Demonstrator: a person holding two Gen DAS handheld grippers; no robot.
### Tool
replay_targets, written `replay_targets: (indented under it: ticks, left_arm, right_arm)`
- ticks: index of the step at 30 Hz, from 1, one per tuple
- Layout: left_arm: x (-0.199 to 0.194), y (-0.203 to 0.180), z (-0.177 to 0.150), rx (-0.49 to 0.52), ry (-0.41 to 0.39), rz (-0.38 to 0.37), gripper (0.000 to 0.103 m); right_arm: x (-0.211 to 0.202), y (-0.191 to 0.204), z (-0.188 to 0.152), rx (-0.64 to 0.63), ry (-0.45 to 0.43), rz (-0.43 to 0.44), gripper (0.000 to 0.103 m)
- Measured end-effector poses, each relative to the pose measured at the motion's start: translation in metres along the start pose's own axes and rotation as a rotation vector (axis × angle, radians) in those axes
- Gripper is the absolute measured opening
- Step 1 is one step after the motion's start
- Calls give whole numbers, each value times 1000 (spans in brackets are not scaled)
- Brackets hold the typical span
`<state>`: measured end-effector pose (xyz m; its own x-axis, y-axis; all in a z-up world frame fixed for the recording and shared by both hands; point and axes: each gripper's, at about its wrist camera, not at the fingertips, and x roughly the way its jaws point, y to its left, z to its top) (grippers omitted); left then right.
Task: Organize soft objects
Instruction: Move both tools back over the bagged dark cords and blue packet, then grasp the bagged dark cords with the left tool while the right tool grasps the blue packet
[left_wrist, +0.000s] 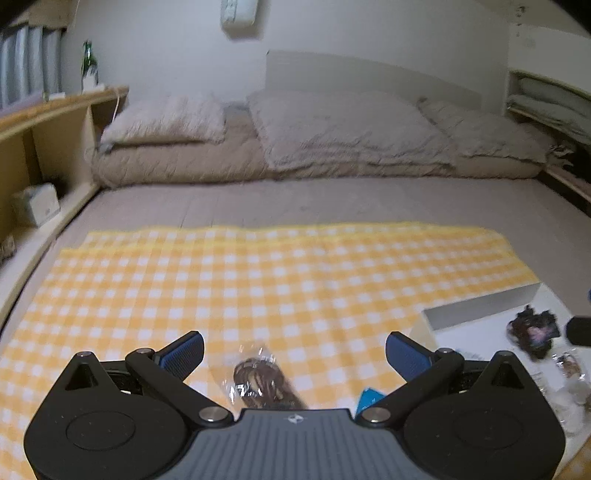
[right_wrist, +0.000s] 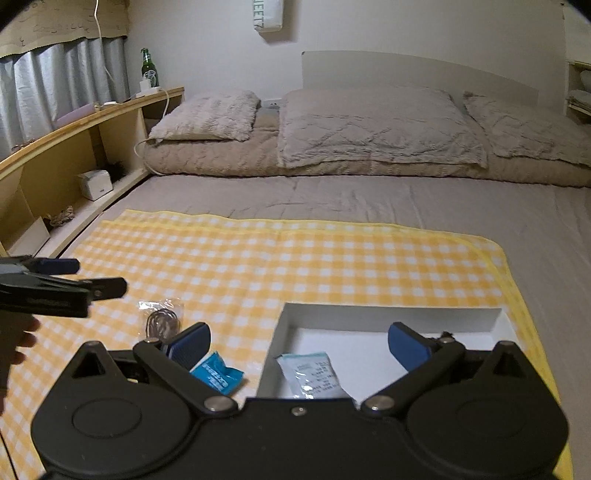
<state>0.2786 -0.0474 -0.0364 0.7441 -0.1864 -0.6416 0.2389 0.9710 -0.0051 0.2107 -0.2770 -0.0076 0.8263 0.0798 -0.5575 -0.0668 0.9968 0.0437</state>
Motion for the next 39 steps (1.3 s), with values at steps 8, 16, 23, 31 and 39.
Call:
replay_targets:
  ticks: [8, 16, 23, 31, 39]
  left_arm:
    - [65, -4, -19, 33, 191, 46, 103]
    - [108, -14, -33, 97, 270, 70, 103]
    - [123, 1, -48, 155, 328, 94, 103]
    - [113, 46, -57, 112, 364, 99, 103]
    - [104, 64, -51, 156, 301, -6, 102]
  right_arm:
    - [17, 14, 4, 9, -14, 25, 103]
    - [38, 24, 2, -40, -7, 41, 103]
    - [70, 43, -9, -228, 30, 85, 103]
    - [115, 76, -21, -453, 132, 138, 103]
    - [157, 98, -30, -507, 255, 207, 96]
